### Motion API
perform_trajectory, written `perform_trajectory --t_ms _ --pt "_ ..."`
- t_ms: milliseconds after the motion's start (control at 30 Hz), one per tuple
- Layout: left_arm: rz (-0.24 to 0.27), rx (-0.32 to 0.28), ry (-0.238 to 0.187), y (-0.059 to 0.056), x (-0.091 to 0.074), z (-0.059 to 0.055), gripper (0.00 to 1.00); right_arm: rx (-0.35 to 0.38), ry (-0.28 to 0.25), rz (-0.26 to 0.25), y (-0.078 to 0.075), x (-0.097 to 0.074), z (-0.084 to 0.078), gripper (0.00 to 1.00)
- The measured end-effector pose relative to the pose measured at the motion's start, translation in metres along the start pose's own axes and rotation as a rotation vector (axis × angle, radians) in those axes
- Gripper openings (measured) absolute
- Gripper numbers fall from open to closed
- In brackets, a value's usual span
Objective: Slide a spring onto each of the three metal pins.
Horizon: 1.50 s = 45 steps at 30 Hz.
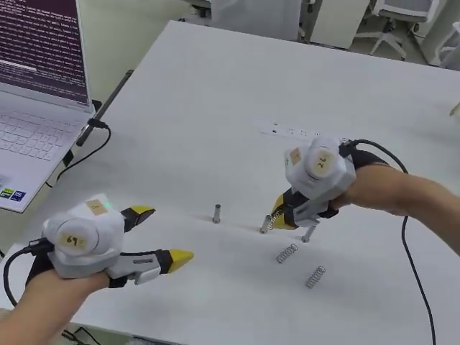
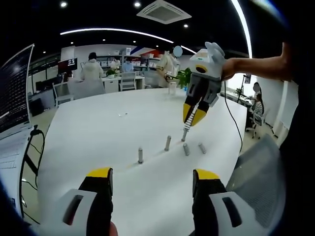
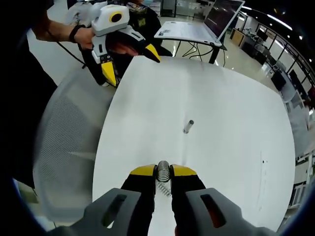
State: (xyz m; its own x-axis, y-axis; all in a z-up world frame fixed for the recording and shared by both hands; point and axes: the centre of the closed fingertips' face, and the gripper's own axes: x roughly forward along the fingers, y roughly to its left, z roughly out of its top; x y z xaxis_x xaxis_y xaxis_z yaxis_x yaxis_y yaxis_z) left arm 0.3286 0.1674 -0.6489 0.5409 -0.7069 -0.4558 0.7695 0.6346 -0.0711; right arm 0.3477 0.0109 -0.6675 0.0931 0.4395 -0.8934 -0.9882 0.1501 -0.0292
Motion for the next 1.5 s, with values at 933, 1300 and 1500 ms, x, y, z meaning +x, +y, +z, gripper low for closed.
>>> perform_trajectory --t_ms 933,1300,1500 --pt "0.056 -0.058 -0.008 0.014 -0.020 -0.013 0.60 -0.072 0.029 0.035 -0.041 0.048 0.043 0.08" --pt "0.072 -0.075 -0.015 0.017 -0.025 -0.014 0.60 -0.106 0.051 0.051 -0.051 0.064 0.051 0.08" --pt "0.082 -0.084 -0.017 0.018 -0.027 -0.014 0.60 -0.119 0.058 0.057 -0.055 0.069 0.056 0.08"
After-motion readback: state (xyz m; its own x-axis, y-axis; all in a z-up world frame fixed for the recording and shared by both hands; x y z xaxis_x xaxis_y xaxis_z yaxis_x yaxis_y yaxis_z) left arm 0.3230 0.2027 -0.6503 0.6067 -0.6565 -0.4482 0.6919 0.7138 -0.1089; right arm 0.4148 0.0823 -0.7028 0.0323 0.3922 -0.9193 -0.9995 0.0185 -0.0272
